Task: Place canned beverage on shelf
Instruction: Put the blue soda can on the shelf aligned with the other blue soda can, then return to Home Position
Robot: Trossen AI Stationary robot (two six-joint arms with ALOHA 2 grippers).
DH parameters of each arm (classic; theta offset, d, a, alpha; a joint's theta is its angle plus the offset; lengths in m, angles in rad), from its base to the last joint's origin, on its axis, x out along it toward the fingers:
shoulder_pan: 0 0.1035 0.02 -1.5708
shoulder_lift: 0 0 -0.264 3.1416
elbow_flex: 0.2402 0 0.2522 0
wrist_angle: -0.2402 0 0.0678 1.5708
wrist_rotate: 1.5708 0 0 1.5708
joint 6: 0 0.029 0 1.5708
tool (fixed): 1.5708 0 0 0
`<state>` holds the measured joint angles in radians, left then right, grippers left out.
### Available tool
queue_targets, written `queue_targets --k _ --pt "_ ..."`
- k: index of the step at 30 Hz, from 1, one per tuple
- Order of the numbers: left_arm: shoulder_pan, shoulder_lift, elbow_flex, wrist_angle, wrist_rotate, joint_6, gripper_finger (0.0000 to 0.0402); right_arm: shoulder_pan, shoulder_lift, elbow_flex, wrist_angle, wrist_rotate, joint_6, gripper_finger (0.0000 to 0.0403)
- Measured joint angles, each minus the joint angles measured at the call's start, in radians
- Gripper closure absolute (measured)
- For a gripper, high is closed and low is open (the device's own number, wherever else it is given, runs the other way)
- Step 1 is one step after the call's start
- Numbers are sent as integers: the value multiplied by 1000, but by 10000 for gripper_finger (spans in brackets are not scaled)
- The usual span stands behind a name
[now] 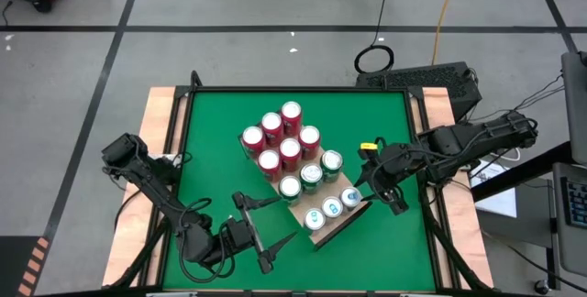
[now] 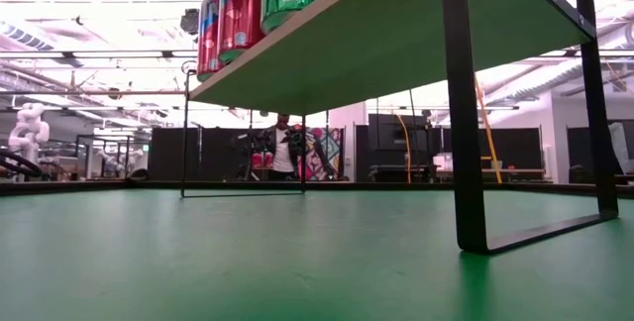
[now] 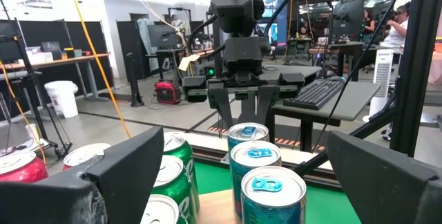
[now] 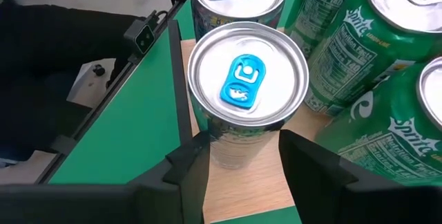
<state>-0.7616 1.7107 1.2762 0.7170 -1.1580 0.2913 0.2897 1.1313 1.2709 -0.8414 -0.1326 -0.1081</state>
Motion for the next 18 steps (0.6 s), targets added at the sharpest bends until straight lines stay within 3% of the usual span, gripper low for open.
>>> queue_targets --k 14,18 --pt "9 -4 0 -2 3 6 4 0 -50 0 -55 3 -6 238" --pt "12 -33 0 -6 45 60 13 0 -98 1 -57 47 -19 238"
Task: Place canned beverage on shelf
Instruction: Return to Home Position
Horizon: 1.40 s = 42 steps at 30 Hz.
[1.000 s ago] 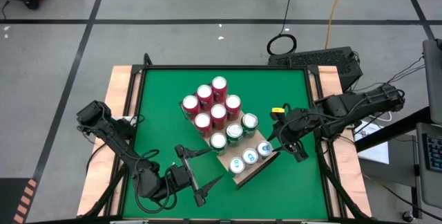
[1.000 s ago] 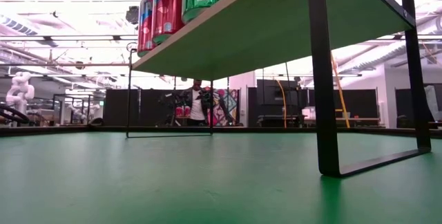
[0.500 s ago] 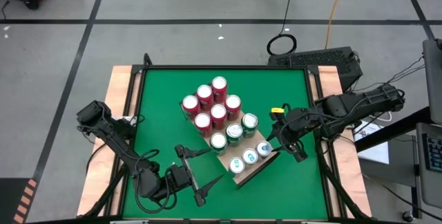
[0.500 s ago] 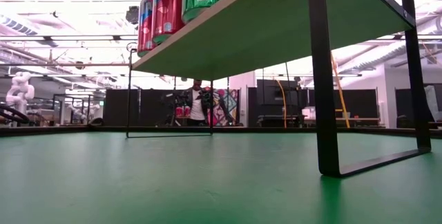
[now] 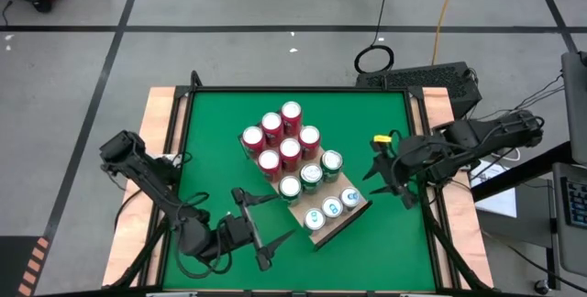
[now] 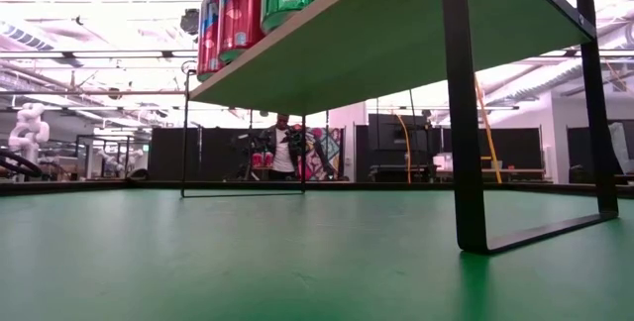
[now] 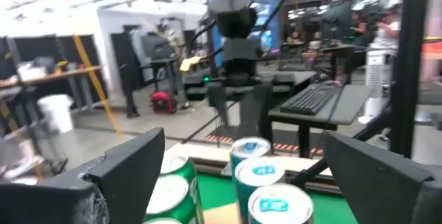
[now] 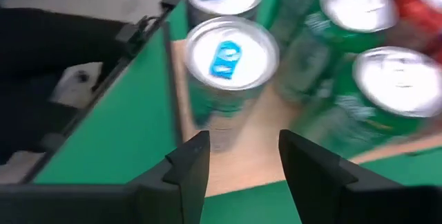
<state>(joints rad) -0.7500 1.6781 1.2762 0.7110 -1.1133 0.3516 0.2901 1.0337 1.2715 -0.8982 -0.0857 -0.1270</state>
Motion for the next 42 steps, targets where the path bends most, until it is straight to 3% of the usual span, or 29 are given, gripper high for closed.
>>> queue_targets --k 5,9,16,23,28,36,42 --pt "9 -87 0 -52 105 28 55 0 -85 -42 45 113 -52 238" --pt "28 -187 1 -251 209 -19 99 0 -147 -84 125 143 -83 247" --pt "109 -287 1 -560 335 -187 184 0 -232 -193 243 145 -149 318" --pt "158 -277 -23 -605 437 -191 297 0 -295 -288 360 144 -198 395" --pt "161 -275 -54 -612 426 -174 383 -1 -337 -379 445 143 -209 396" --pt "160 -276 -141 -619 456 -139 396 -23 -376 -461 513 145 -228 402" --pt "160 -276 -202 -633 457 -219 400 -44 -398 -508 517 140 -204 402"
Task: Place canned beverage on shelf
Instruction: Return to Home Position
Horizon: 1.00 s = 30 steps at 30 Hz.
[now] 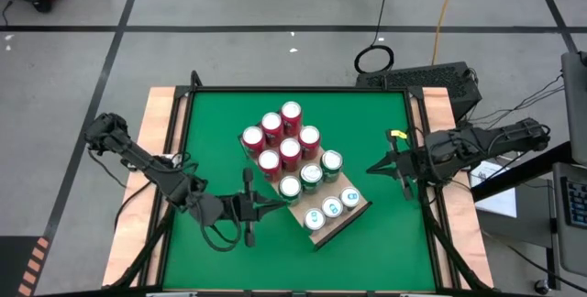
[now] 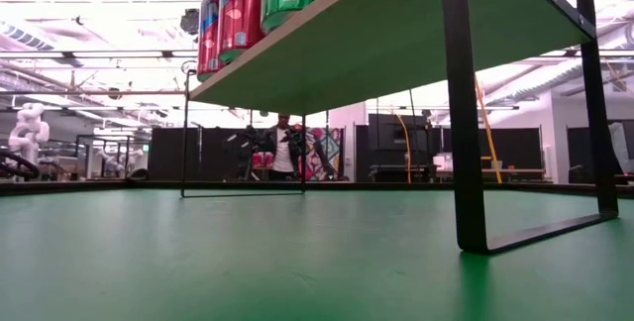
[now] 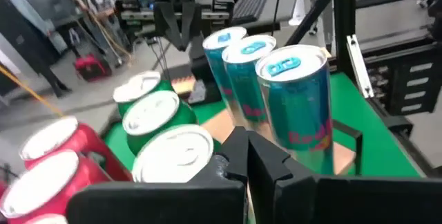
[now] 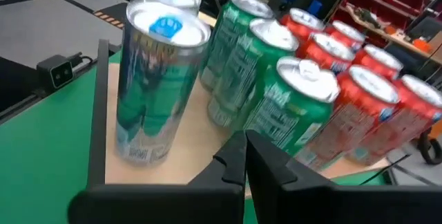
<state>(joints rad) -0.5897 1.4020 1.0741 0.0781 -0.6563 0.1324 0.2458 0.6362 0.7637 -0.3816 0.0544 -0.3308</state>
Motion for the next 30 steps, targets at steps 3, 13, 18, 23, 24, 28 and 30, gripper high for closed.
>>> queue_targets --k 3,13,18,23,24,28,30 --pt "-2 -1 0 -45 -2 -77 400 -5 -13 -34 27 1 11 402" --pt "-6 41 0 -198 87 -333 400 -5 -83 -154 122 4 15 403" --pt "-25 34 -94 -129 62 -303 400 -5 -167 -203 115 2 31 403" --pt "-35 -11 -245 80 76 -266 400 -5 -247 -243 104 -2 82 403" --pt "-35 -21 -276 130 85 -242 400 -5 -259 -250 106 -2 87 403" --pt "-33 -66 -406 360 143 -119 400 -5 -285 -281 109 0 102 403" --pt "-34 -100 -471 451 153 -76 400 -5 -288 -300 120 -1 109 403"
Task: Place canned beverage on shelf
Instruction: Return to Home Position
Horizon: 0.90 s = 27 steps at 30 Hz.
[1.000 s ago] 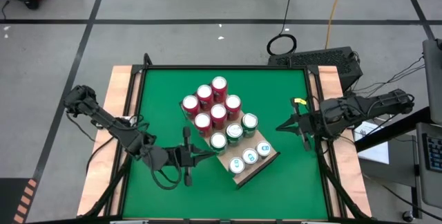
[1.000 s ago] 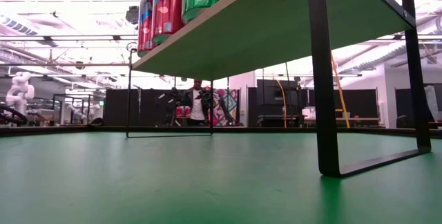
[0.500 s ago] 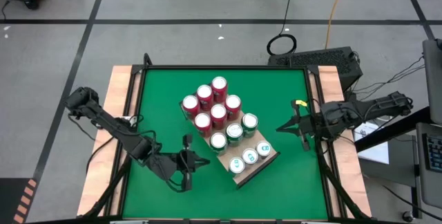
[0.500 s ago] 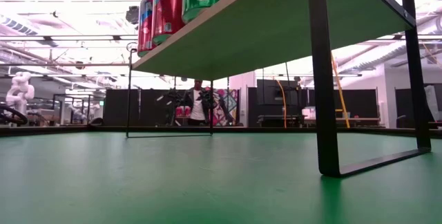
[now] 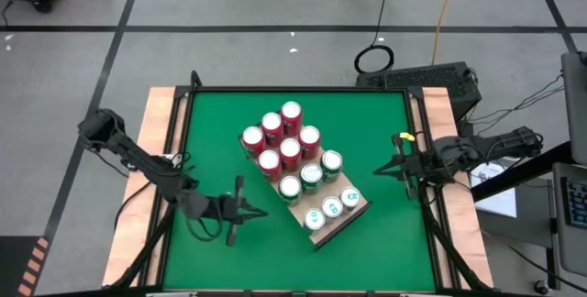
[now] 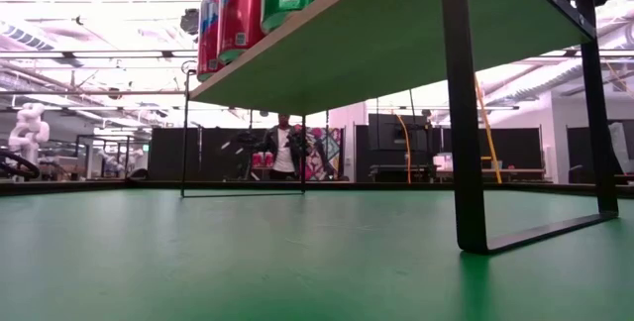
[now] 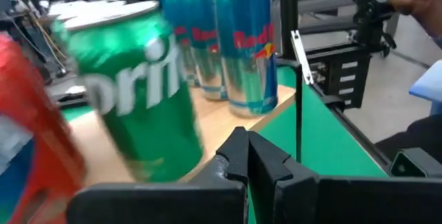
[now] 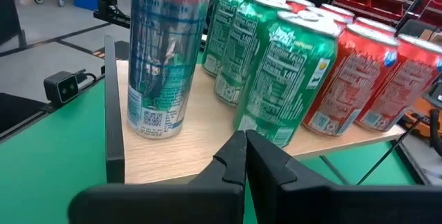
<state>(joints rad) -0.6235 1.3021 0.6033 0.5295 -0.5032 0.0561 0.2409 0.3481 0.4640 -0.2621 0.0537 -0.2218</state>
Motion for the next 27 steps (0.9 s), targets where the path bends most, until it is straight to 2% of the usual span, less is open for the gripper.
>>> queue_targets --k 6,16,22,27 --pt "36 -104 -148 107 11 3 400 0 -6 -72 22 -2 60 403" --pt "163 -212 -315 196 227 -25 400 0 -37 -203 151 -2 79 403" --pt "237 -234 -364 233 325 -44 400 0 -86 -262 183 -3 105 403" --pt "283 -256 -407 267 359 -42 400 0 -130 -273 178 -3 104 403"
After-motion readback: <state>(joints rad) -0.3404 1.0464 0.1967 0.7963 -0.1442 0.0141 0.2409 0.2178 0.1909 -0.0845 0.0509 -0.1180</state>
